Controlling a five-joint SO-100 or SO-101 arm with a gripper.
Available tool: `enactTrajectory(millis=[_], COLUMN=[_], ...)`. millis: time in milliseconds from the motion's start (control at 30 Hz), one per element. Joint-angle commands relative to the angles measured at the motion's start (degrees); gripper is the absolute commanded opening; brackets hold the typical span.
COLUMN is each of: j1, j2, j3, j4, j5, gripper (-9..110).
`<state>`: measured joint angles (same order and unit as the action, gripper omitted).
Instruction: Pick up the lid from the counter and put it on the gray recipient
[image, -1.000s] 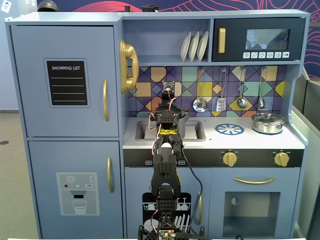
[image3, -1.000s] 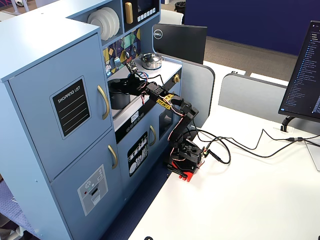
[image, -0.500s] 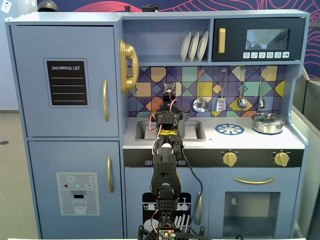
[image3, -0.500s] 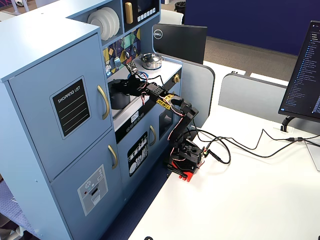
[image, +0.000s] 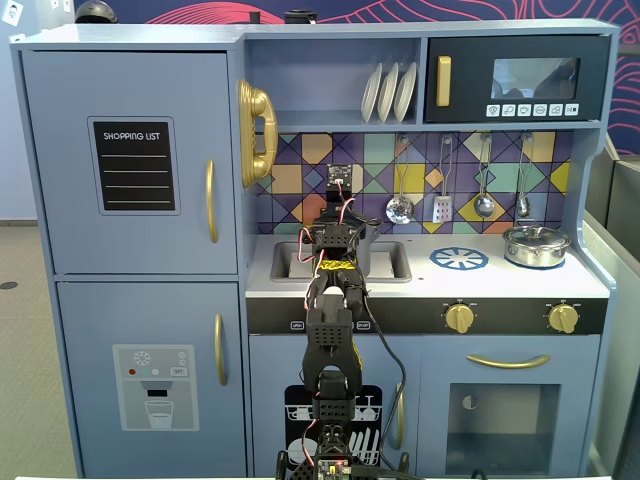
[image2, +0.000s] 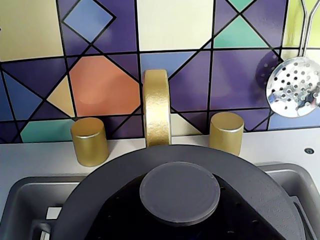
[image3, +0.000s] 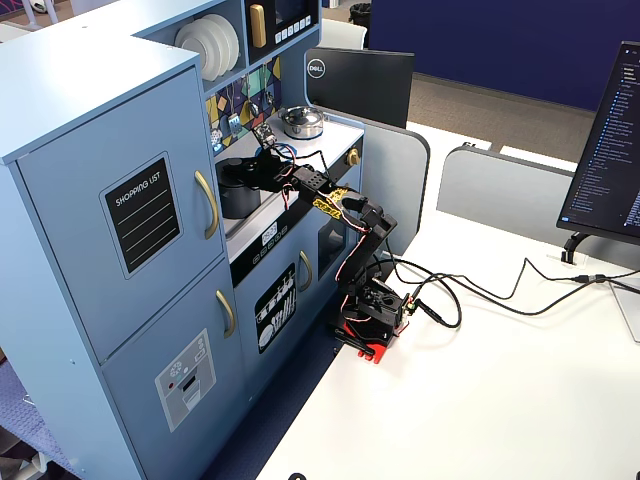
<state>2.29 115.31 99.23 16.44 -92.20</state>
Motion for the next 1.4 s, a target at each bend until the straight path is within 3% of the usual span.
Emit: enactTrajectory(millis=[0,667,767,833,967,1133,1367], j1=[-1.5,1.1,1.6,1.3,0.4,-0.9,-2.2], j2=[0.1,0.5,1.5,2.6,6.0,14.2,33.1], j3=[-1.1,0.7,1.3,1.0,-0.5,-2.5,0.2], j4=[-2.9,-3.2,-1.4,1.5,5.9,16.2,41.5], j5=[-0.4,-2.6,-1.1,0.1,0.0,-2.5,-3.8], gripper=[0,0,19,25,27,23,15])
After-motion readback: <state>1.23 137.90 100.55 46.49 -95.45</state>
